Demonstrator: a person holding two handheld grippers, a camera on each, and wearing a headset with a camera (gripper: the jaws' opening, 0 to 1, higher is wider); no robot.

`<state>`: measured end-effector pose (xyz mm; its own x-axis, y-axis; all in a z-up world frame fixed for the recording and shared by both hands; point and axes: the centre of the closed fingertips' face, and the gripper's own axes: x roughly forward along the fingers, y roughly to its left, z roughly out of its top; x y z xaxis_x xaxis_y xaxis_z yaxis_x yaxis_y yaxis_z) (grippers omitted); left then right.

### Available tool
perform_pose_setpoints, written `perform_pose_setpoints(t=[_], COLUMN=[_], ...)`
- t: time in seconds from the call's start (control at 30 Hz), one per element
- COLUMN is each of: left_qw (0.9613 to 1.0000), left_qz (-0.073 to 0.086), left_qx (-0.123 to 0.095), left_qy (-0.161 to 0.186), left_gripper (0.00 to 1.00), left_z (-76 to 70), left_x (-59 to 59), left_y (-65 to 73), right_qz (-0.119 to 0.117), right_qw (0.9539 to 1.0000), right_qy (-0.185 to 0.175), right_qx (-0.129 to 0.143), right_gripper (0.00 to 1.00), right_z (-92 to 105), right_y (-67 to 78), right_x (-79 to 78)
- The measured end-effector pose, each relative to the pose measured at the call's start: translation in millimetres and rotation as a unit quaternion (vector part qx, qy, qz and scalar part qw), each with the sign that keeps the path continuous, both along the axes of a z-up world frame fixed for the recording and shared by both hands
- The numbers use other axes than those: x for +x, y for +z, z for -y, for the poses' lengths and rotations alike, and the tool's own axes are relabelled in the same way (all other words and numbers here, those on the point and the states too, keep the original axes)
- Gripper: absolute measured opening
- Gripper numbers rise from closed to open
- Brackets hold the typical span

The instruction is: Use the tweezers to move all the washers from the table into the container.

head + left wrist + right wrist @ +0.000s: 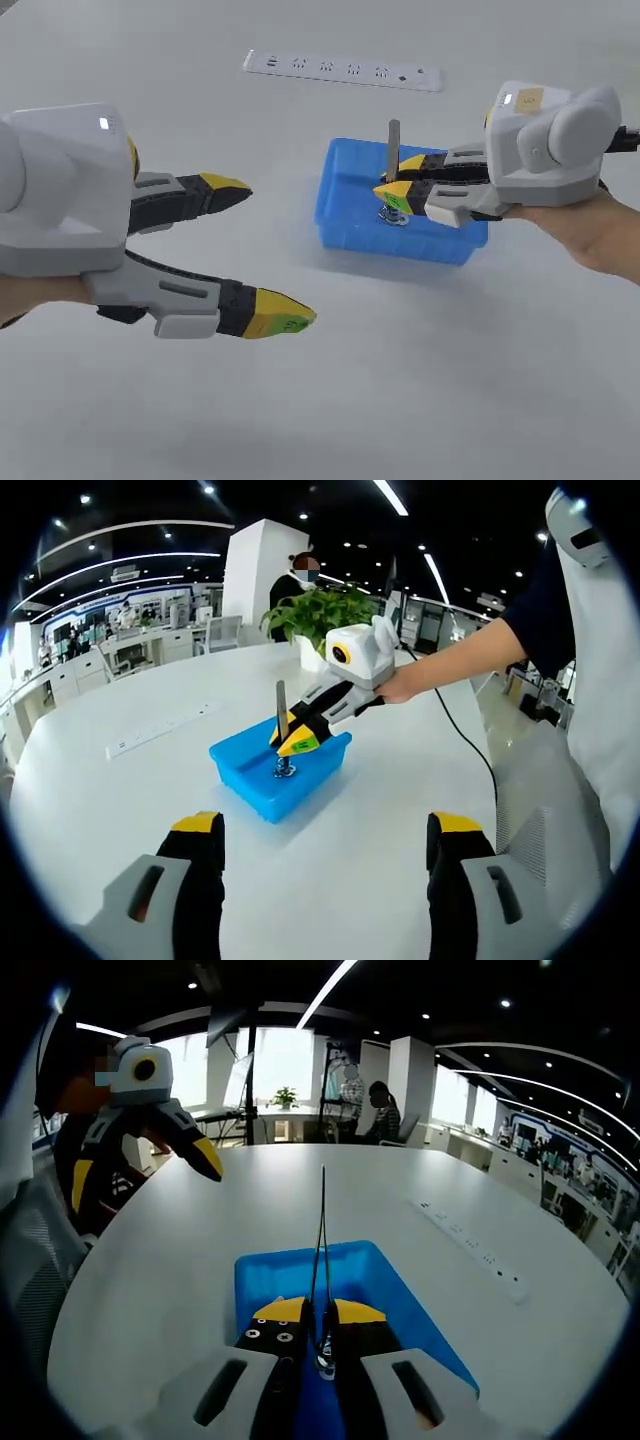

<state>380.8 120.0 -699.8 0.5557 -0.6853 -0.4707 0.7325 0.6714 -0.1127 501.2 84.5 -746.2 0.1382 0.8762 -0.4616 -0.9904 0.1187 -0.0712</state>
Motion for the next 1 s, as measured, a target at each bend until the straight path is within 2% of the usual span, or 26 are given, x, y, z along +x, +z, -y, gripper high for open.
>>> perform_pose_setpoints(t=[0.27, 0.33, 0.47, 0.7, 0.77, 0.83, 1.0], left_qw=[1.0000, 1.0000, 0.9998, 0.9998, 0.9998, 0.9998, 0.9994], left_qz=[-0.007, -0.009, -0.017, -0.017, -0.015, -0.013, 0.001], left_qx=[-0.003, -0.004, -0.005, -0.005, -0.006, -0.008, -0.029], left_qy=[0.002, 0.002, 0.000, 0.005, 0.006, 0.009, 0.021], left_gripper=[0.88, 0.88, 0.89, 0.89, 0.89, 0.89, 0.88], left_z=[1.3, 2.0, 1.7, -2.2, -2.8, -3.4, -1.6], left_x=[-4.4, -5.8, -9.7, -11.1, -10.1, -8.1, 6.2], left_y=[-2.4, -2.9, -5.8, -5.3, -4.1, -3.1, 7.7], right_qz=[0.003, -0.005, -0.006, -0.003, 0.007, -0.002, 0.004], right_qw=[1.0000, 1.0000, 1.0000, 1.0000, 1.0000, 0.9999, 0.9999], right_qy=[0.001, -0.003, -0.003, -0.003, -0.004, -0.006, -0.007], right_qx=[-0.001, -0.002, -0.002, 0.000, 0.001, 0.012, 0.015], right_gripper=[0.09, 0.09, 0.10, 0.09, 0.08, 0.08, 0.07], right_z=[1.7, 2.6, 3.0, 1.3, 0.5, -0.7, -0.5], right_y=[-2.7, -4.2, -5.0, -3.0, 0.2, 4.3, 9.0], right_x=[0.1, -0.6, -1.3, -0.4, 0.2, -0.5, 0.3])
